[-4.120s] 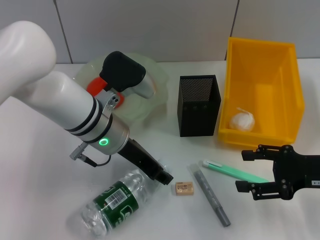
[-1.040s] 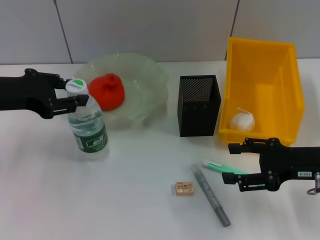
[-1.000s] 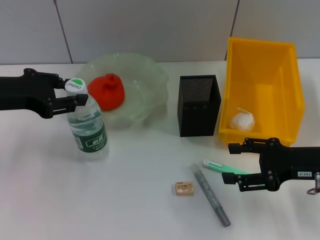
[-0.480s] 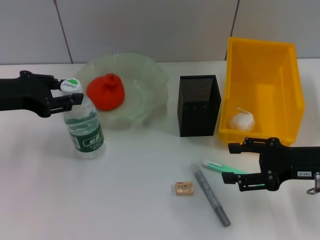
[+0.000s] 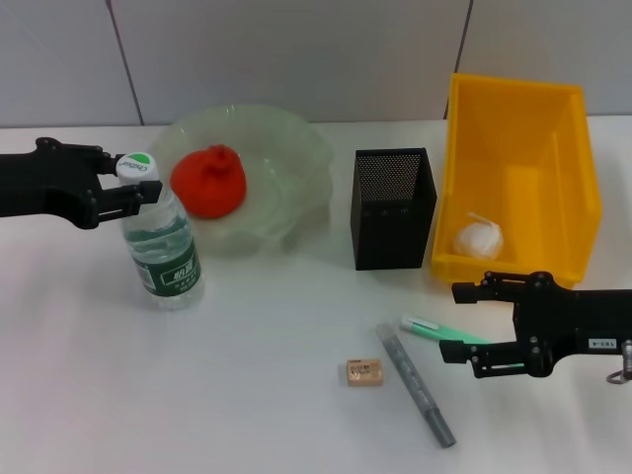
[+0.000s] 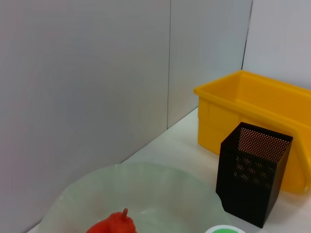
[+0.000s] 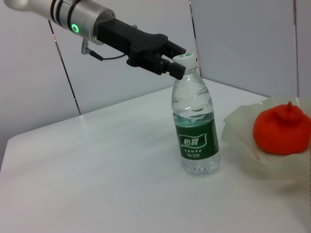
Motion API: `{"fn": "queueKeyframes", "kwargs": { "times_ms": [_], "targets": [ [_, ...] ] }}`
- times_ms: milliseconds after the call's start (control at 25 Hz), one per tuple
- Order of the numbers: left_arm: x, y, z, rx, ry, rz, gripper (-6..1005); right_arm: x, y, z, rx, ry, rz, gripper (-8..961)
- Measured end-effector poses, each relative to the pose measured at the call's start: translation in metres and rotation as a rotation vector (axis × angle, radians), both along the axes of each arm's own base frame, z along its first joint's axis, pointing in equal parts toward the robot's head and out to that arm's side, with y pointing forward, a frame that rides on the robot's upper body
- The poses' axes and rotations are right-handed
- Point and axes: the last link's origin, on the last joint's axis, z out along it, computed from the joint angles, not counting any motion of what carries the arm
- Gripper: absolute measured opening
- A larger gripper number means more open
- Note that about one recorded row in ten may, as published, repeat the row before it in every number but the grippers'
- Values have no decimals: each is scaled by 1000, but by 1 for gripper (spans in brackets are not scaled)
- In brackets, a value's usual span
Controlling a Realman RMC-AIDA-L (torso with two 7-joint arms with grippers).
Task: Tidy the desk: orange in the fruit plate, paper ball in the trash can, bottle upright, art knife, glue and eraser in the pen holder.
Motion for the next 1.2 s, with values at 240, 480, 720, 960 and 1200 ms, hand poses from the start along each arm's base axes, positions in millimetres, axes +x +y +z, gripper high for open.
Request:
{"fn": "queueKeyframes", "kwargs": {
  "times_ms": [240,480,720,960,1200],
  "targets": [
    [0,0,-1,2,-1,2,441,-1,1,0,-1,-3,5,825],
    [-1,0,-1,4,-3,7,443,-2,2,0,-3,-4,7,826],
    [-1,1,0,15,-8,12,446,-2,2,0,-3,-4,7,826],
    [-1,1,0,16,-9,13,518,-2,2,0,-3,-4,8,825],
    [-1,1,0,16,-9,13,678,-2,2,0,-2,-3,8,825]
  ]
}}
